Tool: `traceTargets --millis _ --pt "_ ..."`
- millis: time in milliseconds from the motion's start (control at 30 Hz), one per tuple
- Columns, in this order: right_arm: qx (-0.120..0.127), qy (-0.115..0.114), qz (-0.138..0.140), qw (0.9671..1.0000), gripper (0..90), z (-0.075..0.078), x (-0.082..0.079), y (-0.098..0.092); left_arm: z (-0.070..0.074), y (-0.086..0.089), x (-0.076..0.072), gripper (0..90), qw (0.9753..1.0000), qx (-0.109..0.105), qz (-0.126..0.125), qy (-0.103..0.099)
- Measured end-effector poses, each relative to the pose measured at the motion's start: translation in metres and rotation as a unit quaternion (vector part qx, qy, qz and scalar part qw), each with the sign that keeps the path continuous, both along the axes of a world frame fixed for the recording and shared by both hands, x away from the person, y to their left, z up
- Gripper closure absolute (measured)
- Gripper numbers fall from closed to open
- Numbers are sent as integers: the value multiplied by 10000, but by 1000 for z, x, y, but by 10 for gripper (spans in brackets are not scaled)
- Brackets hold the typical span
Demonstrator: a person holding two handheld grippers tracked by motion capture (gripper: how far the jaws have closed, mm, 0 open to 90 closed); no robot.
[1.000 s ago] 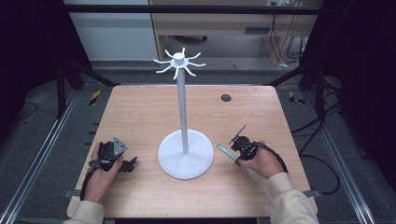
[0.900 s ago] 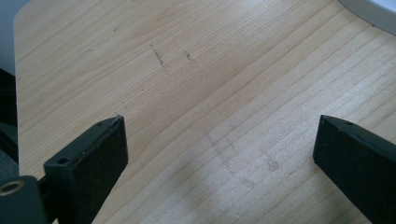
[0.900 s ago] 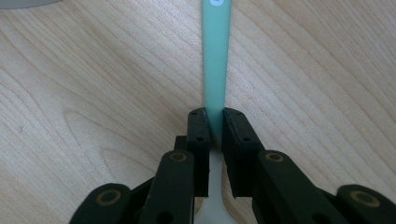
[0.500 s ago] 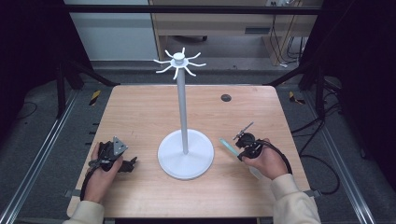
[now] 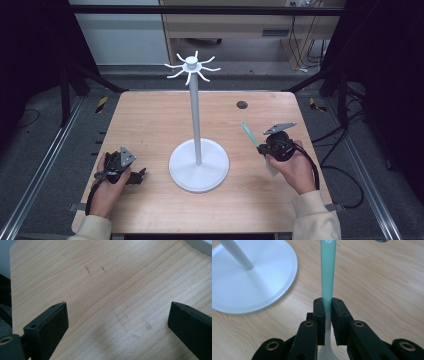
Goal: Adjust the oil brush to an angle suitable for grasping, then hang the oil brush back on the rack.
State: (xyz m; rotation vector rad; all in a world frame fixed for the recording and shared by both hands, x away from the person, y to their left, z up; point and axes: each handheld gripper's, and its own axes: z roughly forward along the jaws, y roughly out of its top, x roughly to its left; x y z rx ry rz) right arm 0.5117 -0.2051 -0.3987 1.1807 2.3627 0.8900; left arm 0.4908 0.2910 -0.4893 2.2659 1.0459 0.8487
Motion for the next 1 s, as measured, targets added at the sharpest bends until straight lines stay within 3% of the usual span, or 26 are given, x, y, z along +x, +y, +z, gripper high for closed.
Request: traceTargets --millis 200,567,733,1000 --pt "345 -319 -202 9987 823 5 0 -6 0 0 0 27 10000 3 5 0" --pt "472 -689 -209 9963 823 17 -4 -1 0 0 0 27 10000 -17 0 -11" --pt "743 -978 -170 9923 823 31 -11 4 1 0 0 26 10000 -23 -4 -21" --pt "920 -1252 -152 9877 823 42 -19 8 1 0 0 27 10000 -25 -16 -16"
